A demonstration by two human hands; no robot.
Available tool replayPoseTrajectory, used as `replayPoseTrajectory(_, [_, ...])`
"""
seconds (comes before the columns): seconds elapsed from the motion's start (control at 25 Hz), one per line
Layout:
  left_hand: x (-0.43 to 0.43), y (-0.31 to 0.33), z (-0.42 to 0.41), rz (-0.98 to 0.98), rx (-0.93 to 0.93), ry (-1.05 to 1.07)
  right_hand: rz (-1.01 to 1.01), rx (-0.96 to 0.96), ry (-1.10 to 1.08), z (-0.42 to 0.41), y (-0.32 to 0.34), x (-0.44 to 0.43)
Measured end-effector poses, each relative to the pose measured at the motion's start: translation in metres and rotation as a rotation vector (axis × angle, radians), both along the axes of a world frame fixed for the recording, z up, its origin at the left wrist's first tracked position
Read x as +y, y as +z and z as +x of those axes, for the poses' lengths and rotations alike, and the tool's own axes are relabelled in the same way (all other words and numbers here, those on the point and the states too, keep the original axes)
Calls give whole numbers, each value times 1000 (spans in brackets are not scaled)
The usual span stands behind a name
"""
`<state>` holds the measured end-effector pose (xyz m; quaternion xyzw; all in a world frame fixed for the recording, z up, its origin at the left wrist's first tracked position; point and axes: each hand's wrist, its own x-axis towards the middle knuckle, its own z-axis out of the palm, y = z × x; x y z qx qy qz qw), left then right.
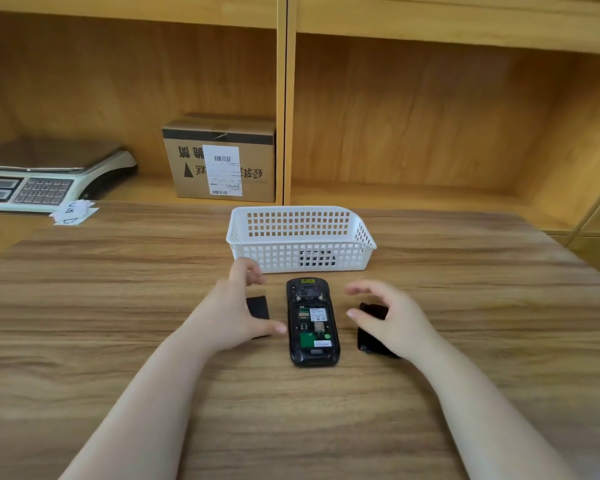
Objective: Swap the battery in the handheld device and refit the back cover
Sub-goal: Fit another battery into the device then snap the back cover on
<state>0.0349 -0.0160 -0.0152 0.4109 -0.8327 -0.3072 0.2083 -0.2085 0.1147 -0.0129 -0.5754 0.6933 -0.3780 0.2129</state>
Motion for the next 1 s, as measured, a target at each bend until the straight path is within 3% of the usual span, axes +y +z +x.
replayPoseTrajectory(0.08, [-1,1,10,74,-71,-8,27,107,17,-1,-6,0])
replayPoseTrajectory(0.2, [-3,-1,14,113,-133,-33,4,105,6,0,-9,-1])
replayPoseTrajectory(0.48, [5,5,12,68,7,13,-35,53,-38,-5,-8,3])
replayPoseTrajectory(0.68, [30,26,-11,-1,189,-52,-124,-96,-24,14,-2,-1])
replayPoseTrajectory(0.88, [53,21,-42,-86,180,-181,-72,-436,25,31,2,-12])
replayPoseTrajectory(1.0, [57,19,-45,-72,242,-210,-41,-526,51,32,2,-13])
